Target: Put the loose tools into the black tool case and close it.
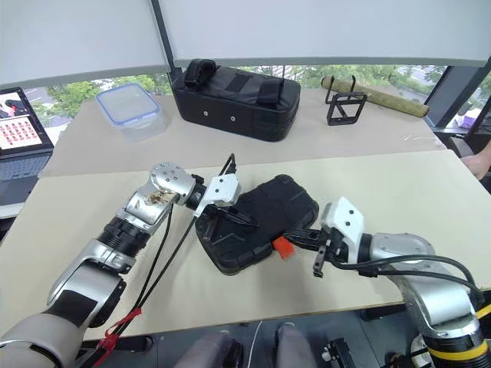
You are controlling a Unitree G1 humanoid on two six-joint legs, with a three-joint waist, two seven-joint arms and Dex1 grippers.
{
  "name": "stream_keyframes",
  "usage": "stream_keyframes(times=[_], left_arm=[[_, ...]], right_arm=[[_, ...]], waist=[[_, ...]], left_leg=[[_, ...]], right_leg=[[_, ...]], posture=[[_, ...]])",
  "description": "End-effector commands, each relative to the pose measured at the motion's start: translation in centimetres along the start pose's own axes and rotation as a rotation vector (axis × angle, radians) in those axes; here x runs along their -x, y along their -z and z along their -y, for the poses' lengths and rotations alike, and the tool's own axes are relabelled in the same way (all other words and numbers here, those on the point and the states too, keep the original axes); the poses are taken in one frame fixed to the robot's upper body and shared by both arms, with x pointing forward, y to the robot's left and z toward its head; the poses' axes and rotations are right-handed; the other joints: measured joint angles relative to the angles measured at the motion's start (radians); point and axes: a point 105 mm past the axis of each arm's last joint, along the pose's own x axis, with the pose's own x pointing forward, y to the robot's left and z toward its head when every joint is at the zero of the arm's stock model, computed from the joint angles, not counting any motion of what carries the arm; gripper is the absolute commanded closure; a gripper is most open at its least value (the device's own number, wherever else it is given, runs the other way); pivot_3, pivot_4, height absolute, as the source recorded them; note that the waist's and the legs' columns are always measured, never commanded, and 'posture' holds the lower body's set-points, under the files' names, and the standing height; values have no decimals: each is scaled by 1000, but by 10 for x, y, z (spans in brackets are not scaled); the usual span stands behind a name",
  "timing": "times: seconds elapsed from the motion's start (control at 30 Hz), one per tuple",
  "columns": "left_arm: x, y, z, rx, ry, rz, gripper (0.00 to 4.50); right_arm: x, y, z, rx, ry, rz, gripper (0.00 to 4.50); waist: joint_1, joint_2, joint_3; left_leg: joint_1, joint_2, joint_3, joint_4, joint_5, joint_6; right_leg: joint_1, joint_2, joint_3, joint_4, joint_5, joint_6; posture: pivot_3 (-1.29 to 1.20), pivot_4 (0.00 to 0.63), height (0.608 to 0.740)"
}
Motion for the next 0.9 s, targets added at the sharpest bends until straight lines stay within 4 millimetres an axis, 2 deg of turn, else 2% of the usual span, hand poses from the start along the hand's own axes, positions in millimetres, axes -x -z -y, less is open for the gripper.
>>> stream_keyframes(times=[0.03, 0.17, 0.4, 0.47, 0.6, 0.67, 0.77, 0.9], left_arm=[[-4, 33, 9, 94, 13, -104, 4474], [-3, 29, 4, 86, -14, -89, 4474], [-6, 25, 1, 76, -20, -72, 4474], [-7, 23, 1, 74, -23, -63, 4474], [-7, 22, 1, 68, -20, -62, 4474], [-8, 22, 0, 66, -19, -64, 4474], [-9, 22, 0, 64, -16, -65, 4474], [-9, 20, 0, 59, -16, -62, 4474]], right_arm=[[-3, 23, -4, 23, -8, -96, 4500], [0, 42, -19, 19, -42, -150, 4500], [-1, 52, -25, 2, -8, -162, 4500], [-1, 41, -25, -1, -2, -117, 4500], [7, -6, -29, -44, -48, 62, 4500], [6, -18, -17, -51, -1, 92, 4500], [0, -14, -5, -40, 44, 51, 4500], [-6, 8, 1, -32, 60, -52, 4500]], waist=[[1, 1, -1], [1, -6, -10], [-1, -6, -10], [0, -6, -10], [2, -6, -10], [2, -6, -10], [4, -6, -10], [8, -7, -10]], left_leg=[[0, 0, 0, 0, 0, 0], [6, 0, 0, -2, 0, 0], [7, 0, 1, -6, -1, 0], [7, 0, 1, -6, -1, 0], [7, 0, 1, -6, -1, 0], [8, 0, 1, -6, -1, 0], [8, 0, 0, -7, -1, 1], [8, 0, 0, -9, -1, 1]], right_leg=[[0, 0, 0, 0, 0, 0], [5, 1, 0, -1, 0, 0], [6, 1, 1, -2, 0, 0], [5, 1, 1, -3, 0, 0], [6, 1, 1, -3, 0, 0], [6, 1, 1, -4, 0, 0], [7, 1, 1, -4, 0, 0], [5, 1, 1, -5, 0, 0]], posture=[[0, 150, 722], [0, 150, 722], [0, 150, 722], [0, 150, 722], [0, 150, 722], [0, 150, 722], [0, 150, 722], [0, 150, 722]])
